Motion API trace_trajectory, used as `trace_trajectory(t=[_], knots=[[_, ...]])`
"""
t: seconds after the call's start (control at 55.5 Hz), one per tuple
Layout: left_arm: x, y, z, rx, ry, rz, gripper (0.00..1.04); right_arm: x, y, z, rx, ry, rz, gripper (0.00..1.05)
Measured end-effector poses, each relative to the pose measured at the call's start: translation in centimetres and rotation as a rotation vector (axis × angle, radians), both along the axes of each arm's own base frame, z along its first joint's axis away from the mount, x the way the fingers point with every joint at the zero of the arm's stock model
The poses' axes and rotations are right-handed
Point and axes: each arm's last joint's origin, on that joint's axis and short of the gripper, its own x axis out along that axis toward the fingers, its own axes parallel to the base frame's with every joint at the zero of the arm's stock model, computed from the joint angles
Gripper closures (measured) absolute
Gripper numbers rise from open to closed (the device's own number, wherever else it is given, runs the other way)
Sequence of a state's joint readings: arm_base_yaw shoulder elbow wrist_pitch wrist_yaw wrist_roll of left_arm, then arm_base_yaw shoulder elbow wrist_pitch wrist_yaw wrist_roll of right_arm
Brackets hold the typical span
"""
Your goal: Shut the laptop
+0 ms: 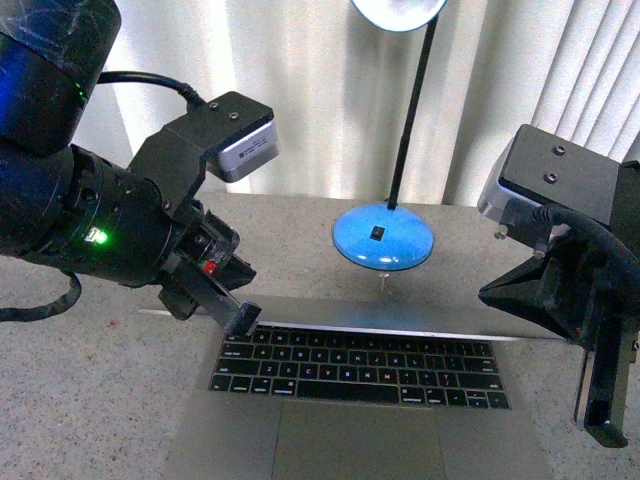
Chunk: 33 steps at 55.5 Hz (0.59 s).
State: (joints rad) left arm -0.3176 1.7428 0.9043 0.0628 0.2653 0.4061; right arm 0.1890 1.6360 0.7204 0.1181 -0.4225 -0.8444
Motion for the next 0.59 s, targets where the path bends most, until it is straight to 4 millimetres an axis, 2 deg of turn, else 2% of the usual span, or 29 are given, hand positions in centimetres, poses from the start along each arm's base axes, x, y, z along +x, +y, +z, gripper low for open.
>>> trace_trajectory(t=[0.594], knots=[[-0.7, 0.2, -1.7, -0.013, 0.069, 0.029, 1.01, -0.5, 0.5, -1.1, -0.045, 0.019, 0.07, 1.02]])
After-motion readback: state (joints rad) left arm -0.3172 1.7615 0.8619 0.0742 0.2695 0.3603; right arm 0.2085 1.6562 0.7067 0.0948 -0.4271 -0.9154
